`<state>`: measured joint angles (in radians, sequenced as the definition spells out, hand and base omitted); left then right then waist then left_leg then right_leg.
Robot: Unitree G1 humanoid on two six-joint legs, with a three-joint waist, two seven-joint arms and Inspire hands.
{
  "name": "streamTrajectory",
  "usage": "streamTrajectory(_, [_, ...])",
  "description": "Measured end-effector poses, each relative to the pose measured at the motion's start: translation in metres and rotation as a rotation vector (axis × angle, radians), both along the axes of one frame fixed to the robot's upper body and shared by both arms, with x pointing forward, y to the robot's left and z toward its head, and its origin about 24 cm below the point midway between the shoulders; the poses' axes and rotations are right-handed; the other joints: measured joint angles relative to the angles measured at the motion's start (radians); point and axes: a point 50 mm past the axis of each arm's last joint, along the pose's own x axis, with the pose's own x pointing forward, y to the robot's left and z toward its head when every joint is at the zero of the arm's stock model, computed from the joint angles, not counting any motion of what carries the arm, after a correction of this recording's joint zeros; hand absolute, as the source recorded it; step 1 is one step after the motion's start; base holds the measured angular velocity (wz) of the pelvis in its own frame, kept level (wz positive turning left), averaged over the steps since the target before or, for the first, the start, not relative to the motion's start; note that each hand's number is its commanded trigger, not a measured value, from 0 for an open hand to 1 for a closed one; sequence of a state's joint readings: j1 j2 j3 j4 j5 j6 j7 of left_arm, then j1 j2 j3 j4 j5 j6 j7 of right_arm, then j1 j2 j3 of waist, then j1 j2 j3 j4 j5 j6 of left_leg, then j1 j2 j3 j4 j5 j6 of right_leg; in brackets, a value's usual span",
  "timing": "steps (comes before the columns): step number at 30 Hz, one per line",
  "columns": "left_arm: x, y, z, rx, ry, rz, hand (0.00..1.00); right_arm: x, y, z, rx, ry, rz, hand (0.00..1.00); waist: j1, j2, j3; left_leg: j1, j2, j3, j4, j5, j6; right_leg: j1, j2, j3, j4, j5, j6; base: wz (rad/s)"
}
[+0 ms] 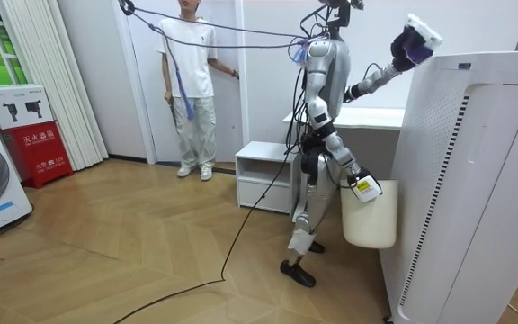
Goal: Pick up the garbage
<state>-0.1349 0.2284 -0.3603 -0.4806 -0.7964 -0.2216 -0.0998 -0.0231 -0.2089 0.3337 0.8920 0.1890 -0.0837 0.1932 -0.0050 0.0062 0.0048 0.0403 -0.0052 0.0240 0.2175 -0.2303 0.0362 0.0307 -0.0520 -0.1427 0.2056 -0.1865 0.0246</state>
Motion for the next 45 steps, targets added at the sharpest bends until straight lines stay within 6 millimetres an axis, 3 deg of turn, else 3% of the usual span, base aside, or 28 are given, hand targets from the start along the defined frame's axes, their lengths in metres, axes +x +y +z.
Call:
streamTrajectory(5, [-0.002,-0.01,-0.002,-0.048,0.021,-0.211,1.0,0.0,0.006,-0.002,0.007,0.025,0.002,1.0,-0.034,0.006,-0.0009,-0.012,0.002,0.007,0.006,0.0,0.0,-0.015,0.0,-0.002,0.01,0.001,-0.002,-0.01])
streamTrajectory(11, [-0.007,-0.019,0.0,-0.084,-0.016,-0.401,1.0,-0.003,0.007,-0.004,-0.009,0.057,0.016,1.0,-0.04,0.01,0.0011,-0.014,0.005,0.016,0.012,0.0,0.0,-0.021,0.002,0.004,0.016,0.003,-0.004,-0.04])
streamTrajectory(14, [-0.008,-0.022,0.0,-0.084,-0.033,-0.429,1.0,-0.002,0.007,-0.004,-0.03,0.056,0.041,1.0,-0.042,0.017,0.0058,-0.015,0.007,0.02,0.015,0.0,-0.001,-0.022,0.003,0.004,0.019,0.004,-0.006,0.0])
streamTrajectory(18, [-0.005,-0.025,-0.011,-0.024,0.0,-0.425,1.0,-0.002,0.006,-0.005,-0.054,0.063,0.059,1.0,-0.032,0.029,0.005,-0.021,0.009,0.027,0.016,0.0,-0.001,-0.036,0.003,0.006,0.031,0.004,-0.006,-0.03])
streamTrajectory(22, [-0.001,-0.025,-0.035,0.303,-0.011,-0.252,1.0,0.001,0.004,-0.003,-0.069,0.051,0.061,1.0,-0.007,0.029,0.0047,-0.039,0.009,0.041,0.019,0.001,-0.003,-0.07,0.003,0.019,0.052,0.004,-0.007,-0.13])
streamTrajectory(24, [-0.001,-0.02,-0.057,0.496,0.014,-0.162,1.0,0.005,0.0,-0.001,-0.071,0.04,0.045,1.0,0.005,0.03,0.0047,-0.054,0.009,0.046,0.023,0.002,-0.003,-0.09,0.002,0.02,0.063,0.003,-0.008,-0.09])
streamTrajectory(26, [0.003,-0.006,-0.092,0.752,0.092,-0.084,1.0,0.012,-0.004,0.003,-0.085,0.022,0.046,1.0,0.012,0.027,0.007,-0.088,0.011,0.048,0.042,0.002,-0.003,-0.121,0.001,0.015,0.076,0.004,-0.011,0.02])
streamTrajectory(29, [0.005,0.013,-0.126,0.927,0.215,-0.01,1.0,0.014,-0.013,0.006,-0.103,0.007,0.041,1.0,0.011,0.03,0.0083,-0.127,0.011,0.038,0.057,0.002,-0.003,-0.148,-0.002,0.003,0.081,0.005,-0.013,0.15])
streamTrajectory(33, [0.005,0.019,-0.143,0.953,0.292,0.015,1.0,0.025,-0.018,0.012,-0.124,-0.025,0.031,1.0,0.006,0.032,0.0095,-0.197,0.006,0.016,0.085,0.004,-0.002,-0.207,-0.015,-0.016,0.103,0.005,-0.013,0.13])
streamTrajectory(36, [0.005,0.015,-0.155,0.941,0.336,0.014,1.0,0.033,-0.02,0.014,-0.135,-0.036,0.032,1.0,0.006,0.034,0.0187,-0.231,0.006,0.011,0.1,0.004,-0.002,-0.229,-0.015,-0.031,0.106,0.006,-0.014,0.14])
streamTrajectory(41, [0.0,0.005,-0.192,1.031,0.425,-0.049,1.0,0.047,-0.014,0.017,-0.129,-0.051,0.033,1.0,0.01,0.036,0.0297,-0.304,0.005,0.006,0.124,0.007,-0.002,-0.305,-0.019,-0.039,0.138,0.006,-0.015,0.02])
streamTrajectory(45, [-0.001,0.002,-0.202,1.055,0.459,-0.079,1.0,0.057,-0.012,0.022,-0.125,-0.075,0.026,1.0,0.011,0.033,0.0319,-0.368,-0.001,0.007,0.137,0.014,0.0,-0.375,-0.03,-0.036,0.163,0.007,-0.016,0.0])
